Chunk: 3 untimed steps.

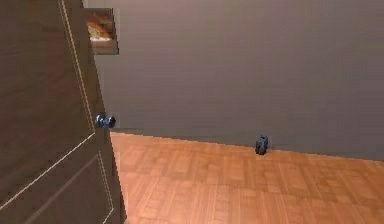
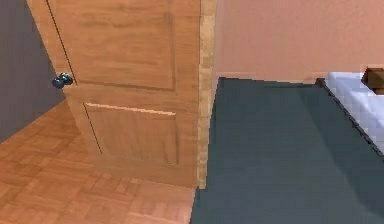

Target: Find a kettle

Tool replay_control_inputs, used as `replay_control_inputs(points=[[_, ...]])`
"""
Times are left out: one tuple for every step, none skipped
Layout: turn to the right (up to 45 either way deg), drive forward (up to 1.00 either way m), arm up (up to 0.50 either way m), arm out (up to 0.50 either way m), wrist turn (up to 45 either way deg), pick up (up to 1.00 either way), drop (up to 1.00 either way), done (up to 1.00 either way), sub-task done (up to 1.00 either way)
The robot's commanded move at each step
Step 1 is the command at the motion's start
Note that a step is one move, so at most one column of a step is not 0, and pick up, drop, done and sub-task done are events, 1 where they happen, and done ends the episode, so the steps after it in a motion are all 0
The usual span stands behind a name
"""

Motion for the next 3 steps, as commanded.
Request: replay_control_inputs(points=[[0.0,1.00,0.00,0.00,0.0,0.00,0.00,0.00,0.00],[0.0,0.25,0.00,0.00,0.0,0.00,0.00,0.00,0.00],[-45.0,0.00,0.00,0.00,0.0,0.00,0.00,0.00,0.00]])
